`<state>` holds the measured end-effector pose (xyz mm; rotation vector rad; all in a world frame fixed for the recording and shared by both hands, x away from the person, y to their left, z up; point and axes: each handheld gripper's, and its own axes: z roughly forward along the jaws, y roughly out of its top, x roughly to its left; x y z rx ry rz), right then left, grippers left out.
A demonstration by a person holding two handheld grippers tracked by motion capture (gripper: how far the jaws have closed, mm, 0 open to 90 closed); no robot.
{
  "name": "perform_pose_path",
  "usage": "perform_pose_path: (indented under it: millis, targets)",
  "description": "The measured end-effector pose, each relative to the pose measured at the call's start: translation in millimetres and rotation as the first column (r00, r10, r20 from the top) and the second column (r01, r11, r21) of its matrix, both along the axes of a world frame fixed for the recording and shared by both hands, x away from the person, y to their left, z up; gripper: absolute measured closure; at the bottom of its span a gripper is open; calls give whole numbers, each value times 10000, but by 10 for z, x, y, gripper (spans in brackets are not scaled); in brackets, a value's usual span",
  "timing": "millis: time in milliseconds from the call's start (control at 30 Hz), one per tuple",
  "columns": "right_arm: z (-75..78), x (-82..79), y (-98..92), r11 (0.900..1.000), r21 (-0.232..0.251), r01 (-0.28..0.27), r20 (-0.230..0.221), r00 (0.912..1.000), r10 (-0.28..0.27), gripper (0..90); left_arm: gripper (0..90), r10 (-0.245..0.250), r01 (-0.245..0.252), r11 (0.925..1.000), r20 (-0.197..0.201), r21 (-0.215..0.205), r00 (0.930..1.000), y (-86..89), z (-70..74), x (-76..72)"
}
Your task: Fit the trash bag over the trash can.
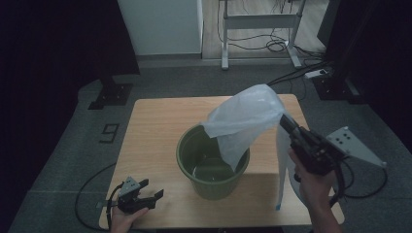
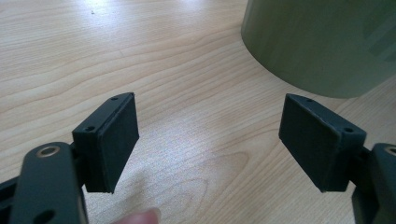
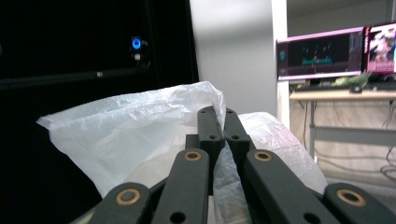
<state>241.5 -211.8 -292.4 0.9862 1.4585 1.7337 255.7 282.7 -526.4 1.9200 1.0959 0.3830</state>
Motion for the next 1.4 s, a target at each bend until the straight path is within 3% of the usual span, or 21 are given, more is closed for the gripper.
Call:
perform_pose_path:
  millis: [333,633,833,1000,1133,1200,1233,1333,1400]
  targets:
    - [-433,45,77,9998,-168,-136,-681,9976,125,882,192,11,-11,10000,19,-37,10000,9,10,-5]
    - [-633,48,222,9968,-506,-619,-826,9949,576,881,193,46,-46,10000,48,-70,10000,20,18,-11]
    - [-798,6,238,9960,-425,-788,-1081,9914,738,881,194,169,-167,9997,127,-163,9998,42,48,-21]
    - [-910,-26,212,9957,-343,-860,-1340,9877,807,880,197,690,-644,9955,673,-691,9953,19,307,-88]
    - [-990,-52,228,9955,-213,-924,-1532,9843,881,881,201,1155,-1119,9930,1137,-375,9868,-70,577,-169]
    - [-1052,-69,244,9949,-171,-989,-1644,9818,948,881,205,1339,-1250,9896,1373,-716,9814,-101,727,-217]
    - [-1052,-69,244,9949,-171,-989,-1644,9818,948,881,209,1339,-1250,9896,1373,-716,9814,-101,727,-217]
    - [-1108,-98,249,9947,-91,-1026,-1684,9807,996,880,215,1611,-1444,9839,1728,-1054,9717,-170,958,-282]
    - [-1094,-122,238,9946,-130,-1029,-1620,9818,994,880,217,1567,-1355,9832,1849,-1222,9702,-221,1055,-296]
